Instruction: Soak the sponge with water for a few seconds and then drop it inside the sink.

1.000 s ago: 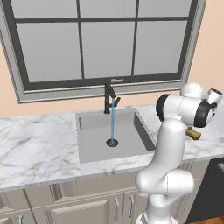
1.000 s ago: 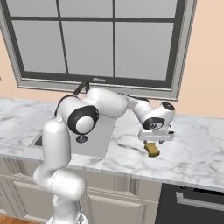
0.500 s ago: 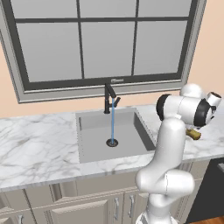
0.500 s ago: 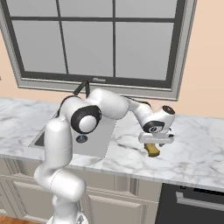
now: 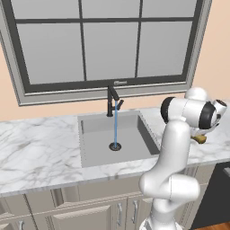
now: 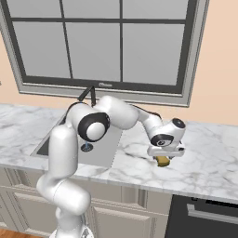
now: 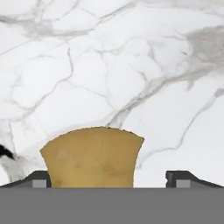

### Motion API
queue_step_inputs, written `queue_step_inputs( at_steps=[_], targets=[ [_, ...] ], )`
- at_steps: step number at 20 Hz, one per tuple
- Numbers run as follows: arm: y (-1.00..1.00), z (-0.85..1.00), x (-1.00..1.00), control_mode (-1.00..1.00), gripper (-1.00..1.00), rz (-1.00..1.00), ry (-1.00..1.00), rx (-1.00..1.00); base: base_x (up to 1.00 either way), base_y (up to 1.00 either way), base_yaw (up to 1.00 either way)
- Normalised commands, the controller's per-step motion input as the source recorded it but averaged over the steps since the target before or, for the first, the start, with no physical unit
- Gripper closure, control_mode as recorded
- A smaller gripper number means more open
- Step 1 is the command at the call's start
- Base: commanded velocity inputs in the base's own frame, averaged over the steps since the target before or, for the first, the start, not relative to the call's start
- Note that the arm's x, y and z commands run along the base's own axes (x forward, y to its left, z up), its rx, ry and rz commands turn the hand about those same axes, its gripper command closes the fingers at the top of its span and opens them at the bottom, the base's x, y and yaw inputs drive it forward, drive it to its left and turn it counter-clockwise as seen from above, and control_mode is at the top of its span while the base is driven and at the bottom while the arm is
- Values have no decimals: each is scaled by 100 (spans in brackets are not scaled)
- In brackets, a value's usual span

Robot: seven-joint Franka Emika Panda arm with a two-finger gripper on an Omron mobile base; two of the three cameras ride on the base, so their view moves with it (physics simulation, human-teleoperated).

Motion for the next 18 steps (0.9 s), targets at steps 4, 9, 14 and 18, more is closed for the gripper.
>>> queue_step_inputs(
  at_steps=[4, 9, 14, 18],
  targets=[
    [0, -13, 0, -100, -100, 0, -2, 0, 0, 0, 0],
    [0, 0, 0, -100, -100, 0, 0, 0, 0, 0, 0],
    [0, 0, 0, -100, 100, 0, 0, 0, 0, 0, 0],
    [7, -6, 0, -100, 100, 0, 1, 0, 0, 0, 0]
  ],
)
